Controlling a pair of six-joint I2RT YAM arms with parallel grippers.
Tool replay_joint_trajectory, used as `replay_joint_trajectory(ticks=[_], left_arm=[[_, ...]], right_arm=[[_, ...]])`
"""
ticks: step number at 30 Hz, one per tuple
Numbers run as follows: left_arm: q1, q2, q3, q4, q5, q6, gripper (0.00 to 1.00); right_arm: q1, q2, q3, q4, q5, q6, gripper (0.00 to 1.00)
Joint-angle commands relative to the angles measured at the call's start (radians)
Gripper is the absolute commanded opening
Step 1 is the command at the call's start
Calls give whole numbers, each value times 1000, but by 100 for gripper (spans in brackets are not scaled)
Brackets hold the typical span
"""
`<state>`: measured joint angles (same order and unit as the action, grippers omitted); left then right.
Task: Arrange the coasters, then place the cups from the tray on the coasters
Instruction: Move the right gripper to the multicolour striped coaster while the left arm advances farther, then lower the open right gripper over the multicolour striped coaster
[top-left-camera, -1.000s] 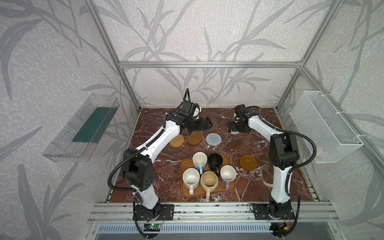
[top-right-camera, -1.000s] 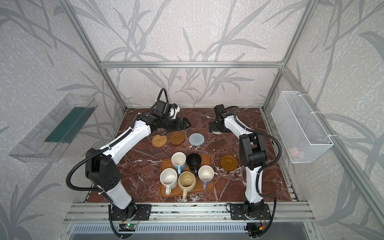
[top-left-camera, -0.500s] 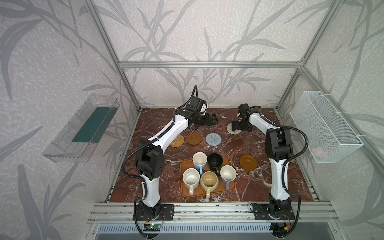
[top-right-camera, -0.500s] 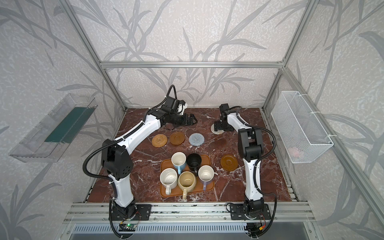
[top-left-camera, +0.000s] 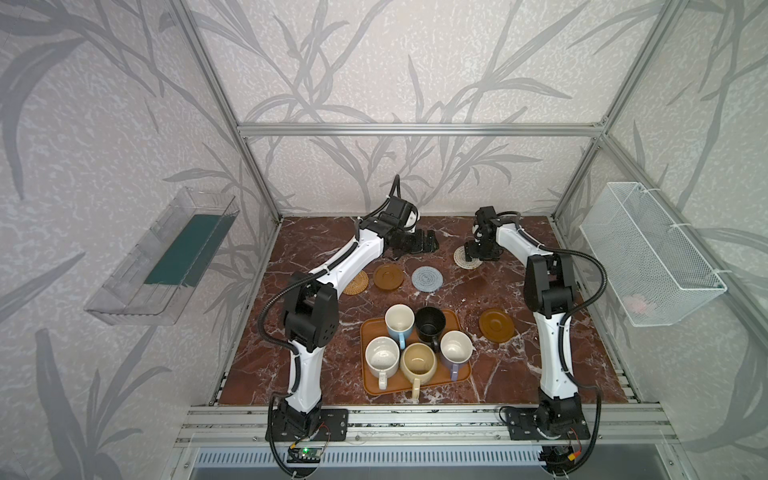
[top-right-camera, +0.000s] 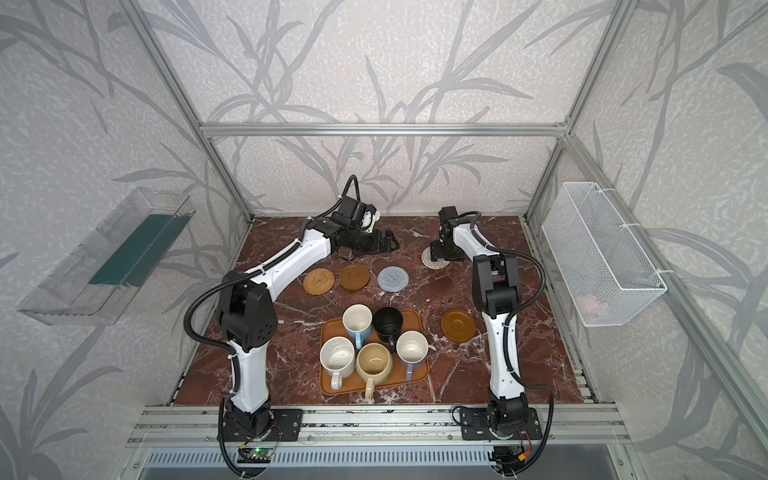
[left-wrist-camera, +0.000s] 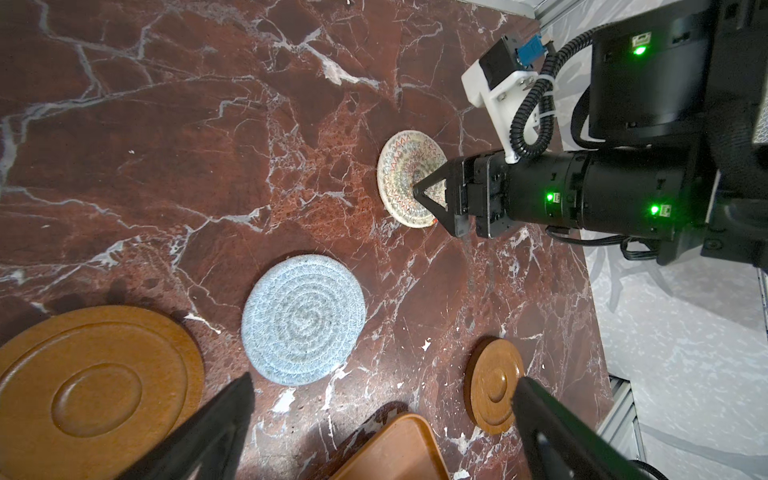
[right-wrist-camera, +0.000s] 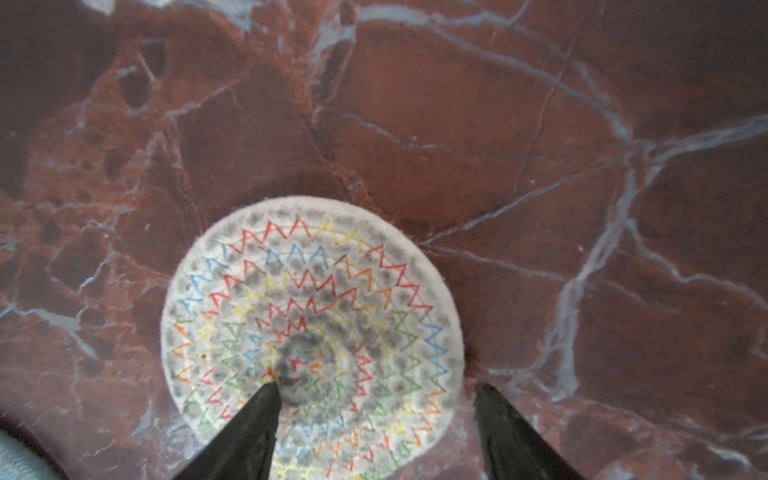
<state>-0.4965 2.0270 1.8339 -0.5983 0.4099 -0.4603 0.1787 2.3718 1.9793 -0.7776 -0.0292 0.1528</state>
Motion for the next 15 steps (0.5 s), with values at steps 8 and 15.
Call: replay_joint_trajectory(ticks=[8,15], left_arm=[[-14,39,40,7,10,-12,99],[-39,38,56,-52,-71,36,99]], right_arm=[[-4,59,102,-115,-16,-63,68],[-4,47,79,-153,-14,-92,65]])
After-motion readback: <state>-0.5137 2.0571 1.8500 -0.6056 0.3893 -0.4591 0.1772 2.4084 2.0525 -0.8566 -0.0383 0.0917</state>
